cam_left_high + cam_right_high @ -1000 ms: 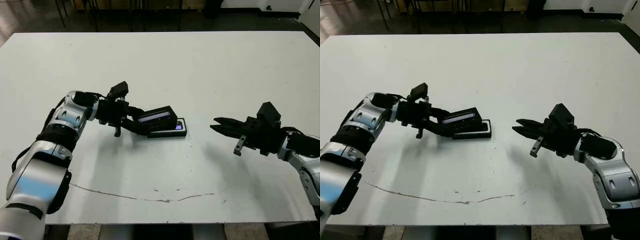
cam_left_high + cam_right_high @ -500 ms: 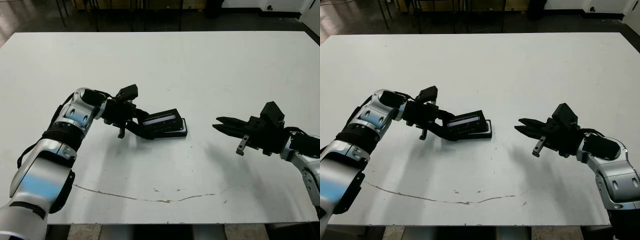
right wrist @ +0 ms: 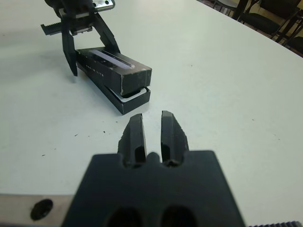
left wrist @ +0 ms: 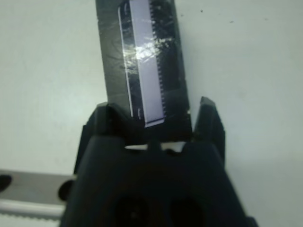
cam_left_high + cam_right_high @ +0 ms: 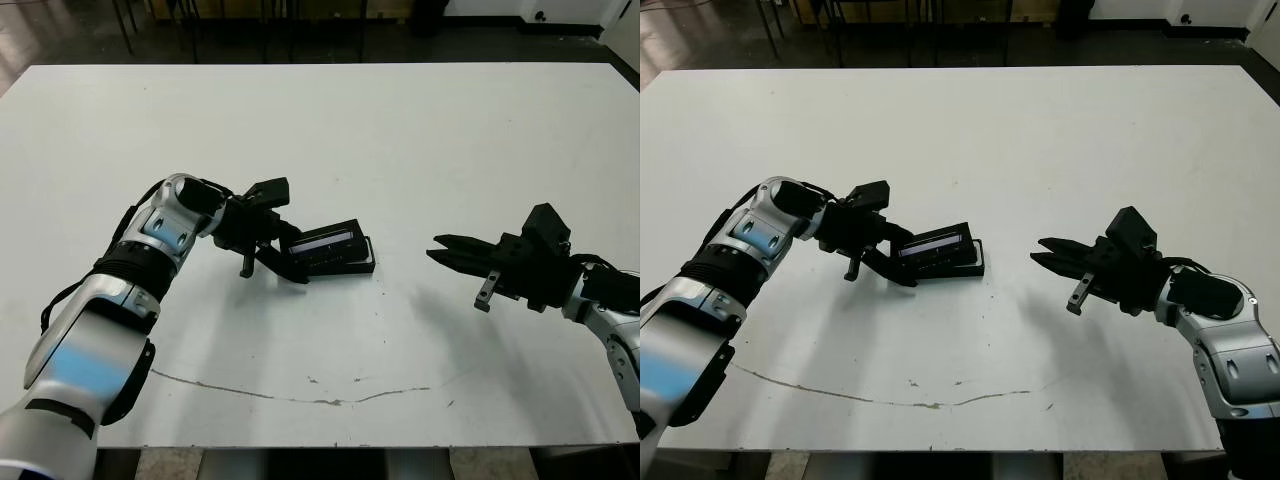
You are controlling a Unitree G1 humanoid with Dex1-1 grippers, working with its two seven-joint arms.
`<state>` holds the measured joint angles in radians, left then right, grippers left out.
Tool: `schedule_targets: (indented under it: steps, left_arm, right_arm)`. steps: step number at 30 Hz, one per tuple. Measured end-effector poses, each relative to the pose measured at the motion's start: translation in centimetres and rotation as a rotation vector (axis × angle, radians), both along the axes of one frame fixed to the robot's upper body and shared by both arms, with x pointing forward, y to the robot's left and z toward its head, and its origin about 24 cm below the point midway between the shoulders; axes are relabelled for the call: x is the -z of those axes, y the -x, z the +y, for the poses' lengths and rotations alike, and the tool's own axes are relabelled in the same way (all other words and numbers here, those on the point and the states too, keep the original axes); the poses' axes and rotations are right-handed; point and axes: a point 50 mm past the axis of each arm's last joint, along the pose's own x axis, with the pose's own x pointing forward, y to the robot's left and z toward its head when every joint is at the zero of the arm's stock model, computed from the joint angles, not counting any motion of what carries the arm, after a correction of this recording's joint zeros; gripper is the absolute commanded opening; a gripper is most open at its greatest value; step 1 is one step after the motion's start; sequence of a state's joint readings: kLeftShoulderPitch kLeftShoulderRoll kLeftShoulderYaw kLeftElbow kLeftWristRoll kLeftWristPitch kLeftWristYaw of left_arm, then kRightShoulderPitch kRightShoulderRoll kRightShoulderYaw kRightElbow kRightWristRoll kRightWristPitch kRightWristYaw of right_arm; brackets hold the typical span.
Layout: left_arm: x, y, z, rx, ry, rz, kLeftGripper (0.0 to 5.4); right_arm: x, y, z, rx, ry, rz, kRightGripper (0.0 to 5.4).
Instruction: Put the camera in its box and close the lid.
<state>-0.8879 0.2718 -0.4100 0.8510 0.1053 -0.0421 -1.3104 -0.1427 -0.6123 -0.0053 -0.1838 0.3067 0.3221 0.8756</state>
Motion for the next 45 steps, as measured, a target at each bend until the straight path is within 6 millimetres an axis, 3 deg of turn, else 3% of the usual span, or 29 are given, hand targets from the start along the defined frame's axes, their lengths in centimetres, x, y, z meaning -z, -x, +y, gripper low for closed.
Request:
schedule_targets:
  steps: [8,36,45]
  left_arm:
    - [0.2,-0.4,-1.1,0.056,-0.076,-0.072,1.03]
    - [-0.2,-0.6,-2.5,0.076,-0.139,-0.010,1.03]
    - [-0.3,-0.3,-2.3,0.142,-0.132,0.001,2.97]
  right_arm:
    - [-0.2,0.1,-0.1,0.000,-0.005,-0.005,0.00]
    - [-0.3,0.3,0.0,0.007,0.021,-0.022,0.00]
    - [-0.2,0.3,0.0,0.008,0.018,-0.018,0.00]
